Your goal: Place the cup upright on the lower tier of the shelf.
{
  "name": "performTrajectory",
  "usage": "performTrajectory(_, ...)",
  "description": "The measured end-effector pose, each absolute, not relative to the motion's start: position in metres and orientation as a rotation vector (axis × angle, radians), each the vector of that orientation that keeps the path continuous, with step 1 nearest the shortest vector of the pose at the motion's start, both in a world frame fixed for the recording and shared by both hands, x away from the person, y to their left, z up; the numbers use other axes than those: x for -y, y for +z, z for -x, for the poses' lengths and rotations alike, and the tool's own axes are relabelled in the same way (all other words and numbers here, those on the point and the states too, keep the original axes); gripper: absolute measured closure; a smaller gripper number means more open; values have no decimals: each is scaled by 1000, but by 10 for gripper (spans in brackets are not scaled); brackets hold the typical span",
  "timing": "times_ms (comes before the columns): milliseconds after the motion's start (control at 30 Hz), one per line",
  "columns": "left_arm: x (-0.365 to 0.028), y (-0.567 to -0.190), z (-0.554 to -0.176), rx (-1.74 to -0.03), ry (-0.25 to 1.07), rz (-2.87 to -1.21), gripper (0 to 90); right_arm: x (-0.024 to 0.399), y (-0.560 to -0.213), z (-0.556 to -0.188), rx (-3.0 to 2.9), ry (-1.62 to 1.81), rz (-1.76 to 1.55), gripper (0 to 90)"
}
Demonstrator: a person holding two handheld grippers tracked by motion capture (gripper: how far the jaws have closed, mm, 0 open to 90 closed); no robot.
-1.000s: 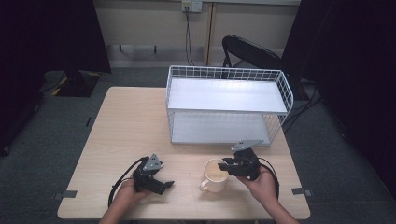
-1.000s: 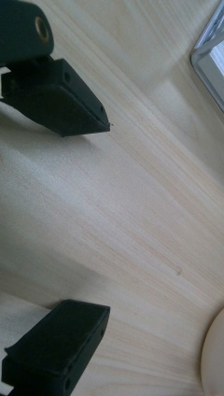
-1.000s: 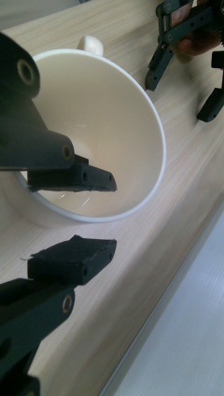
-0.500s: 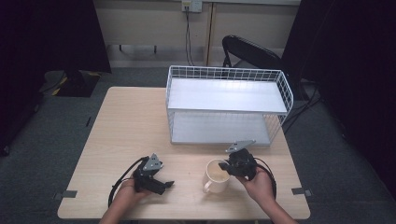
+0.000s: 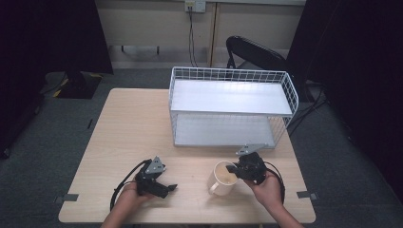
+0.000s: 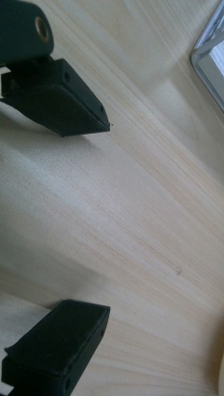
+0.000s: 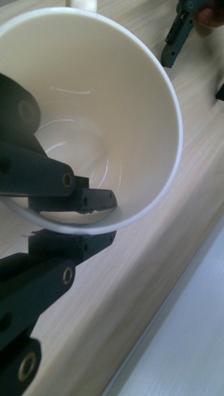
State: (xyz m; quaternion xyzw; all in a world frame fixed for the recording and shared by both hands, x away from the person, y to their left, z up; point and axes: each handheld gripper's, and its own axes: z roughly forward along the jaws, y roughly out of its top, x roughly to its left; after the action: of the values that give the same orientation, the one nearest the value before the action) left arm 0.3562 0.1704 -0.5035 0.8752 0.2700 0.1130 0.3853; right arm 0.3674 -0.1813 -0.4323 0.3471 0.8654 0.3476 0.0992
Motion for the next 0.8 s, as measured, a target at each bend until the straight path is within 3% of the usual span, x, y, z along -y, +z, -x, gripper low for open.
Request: performTrajectory(800, -170, -503, -356, -688, 288, -2229, 103, 202, -417, -376, -2403, 1100, -1101, 823)
